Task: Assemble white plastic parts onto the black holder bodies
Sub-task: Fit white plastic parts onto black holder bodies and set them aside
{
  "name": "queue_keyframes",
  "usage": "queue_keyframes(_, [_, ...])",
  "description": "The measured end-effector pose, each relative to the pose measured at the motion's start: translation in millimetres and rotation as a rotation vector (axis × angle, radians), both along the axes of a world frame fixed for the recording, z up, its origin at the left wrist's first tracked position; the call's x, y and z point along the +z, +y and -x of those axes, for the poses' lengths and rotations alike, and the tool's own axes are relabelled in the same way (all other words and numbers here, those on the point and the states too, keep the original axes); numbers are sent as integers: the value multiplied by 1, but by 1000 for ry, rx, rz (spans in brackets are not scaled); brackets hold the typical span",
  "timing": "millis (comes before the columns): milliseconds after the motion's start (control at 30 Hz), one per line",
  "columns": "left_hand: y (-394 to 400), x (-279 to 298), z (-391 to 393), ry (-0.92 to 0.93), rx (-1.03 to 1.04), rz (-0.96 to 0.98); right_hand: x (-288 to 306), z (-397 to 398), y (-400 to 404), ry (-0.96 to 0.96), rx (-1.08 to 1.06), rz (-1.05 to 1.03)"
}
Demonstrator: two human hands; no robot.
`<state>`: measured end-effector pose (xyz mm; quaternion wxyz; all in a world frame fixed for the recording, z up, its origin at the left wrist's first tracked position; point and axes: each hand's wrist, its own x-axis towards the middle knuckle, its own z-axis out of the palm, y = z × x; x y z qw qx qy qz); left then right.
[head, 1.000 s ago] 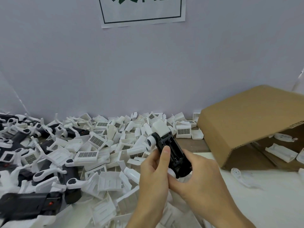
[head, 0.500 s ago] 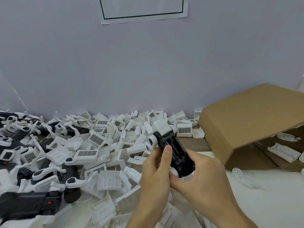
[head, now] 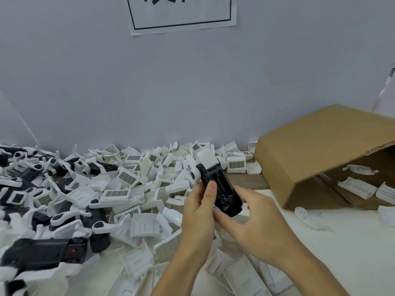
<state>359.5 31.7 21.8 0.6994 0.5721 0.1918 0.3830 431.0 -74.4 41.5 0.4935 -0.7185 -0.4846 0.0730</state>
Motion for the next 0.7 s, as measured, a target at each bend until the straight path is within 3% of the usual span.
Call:
queue_keyframes(100, [-3, 2, 2, 5, 7, -62, 0, -2, -2, 27, 20, -35])
queue_keyframes(233, [-13, 4, 5, 43, 9, -322, 3, -1, -3, 66, -54, -158])
queue_keyframes(400, [-21, 4, 6, 49, 49, -608, 3, 2, -4, 273, 9, -323])
queue_keyframes(567, [-19, -6, 8, 111, 5, -775, 3, 6, 0, 450, -147, -417])
queue_keyframes(700, [-21, -5, 9, 134, -1, -856, 2, 2, 0, 396, -234, -434])
